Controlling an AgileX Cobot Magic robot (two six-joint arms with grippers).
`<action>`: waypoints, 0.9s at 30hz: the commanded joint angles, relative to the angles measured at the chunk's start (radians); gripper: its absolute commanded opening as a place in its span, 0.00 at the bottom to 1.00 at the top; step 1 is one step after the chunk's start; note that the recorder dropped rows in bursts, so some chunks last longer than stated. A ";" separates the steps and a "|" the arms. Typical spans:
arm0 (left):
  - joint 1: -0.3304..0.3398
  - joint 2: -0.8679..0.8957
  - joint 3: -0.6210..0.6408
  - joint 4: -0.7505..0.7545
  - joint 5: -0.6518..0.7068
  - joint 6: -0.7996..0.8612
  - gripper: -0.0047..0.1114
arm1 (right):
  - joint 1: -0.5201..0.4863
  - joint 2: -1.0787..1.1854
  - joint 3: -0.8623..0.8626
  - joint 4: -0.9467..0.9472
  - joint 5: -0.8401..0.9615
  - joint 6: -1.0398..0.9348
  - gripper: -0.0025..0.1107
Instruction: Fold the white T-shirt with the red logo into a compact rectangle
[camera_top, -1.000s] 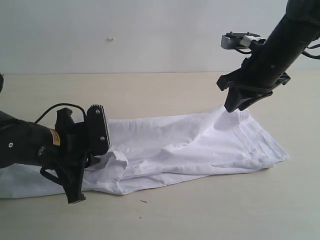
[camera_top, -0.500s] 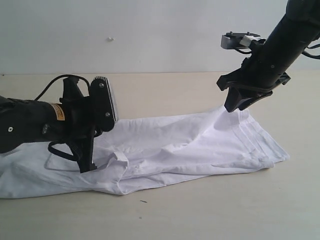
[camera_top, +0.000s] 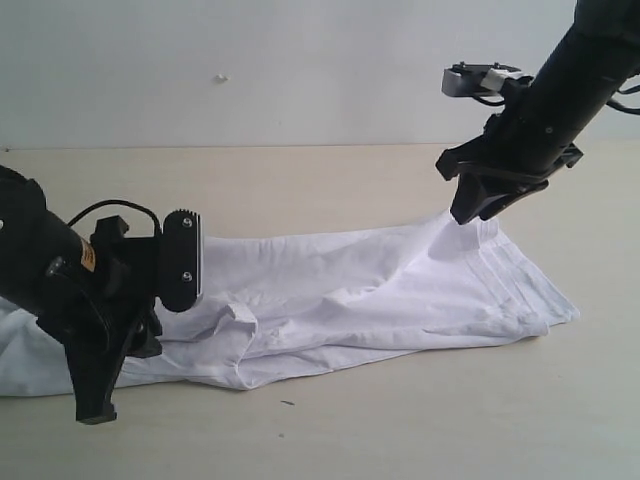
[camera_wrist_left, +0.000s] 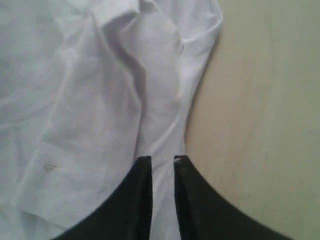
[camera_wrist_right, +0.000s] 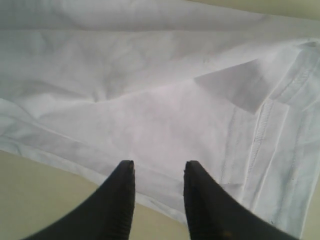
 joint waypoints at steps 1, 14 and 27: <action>0.003 0.011 0.039 0.017 -0.035 -0.013 0.20 | 0.001 -0.075 -0.020 0.012 0.002 -0.006 0.31; 0.029 0.132 0.076 0.097 -0.307 -0.032 0.43 | 0.002 -0.108 -0.016 0.046 0.006 -0.010 0.30; 0.054 0.107 0.076 0.176 -0.378 -0.032 0.14 | 0.002 -0.108 -0.016 0.046 -0.026 -0.018 0.30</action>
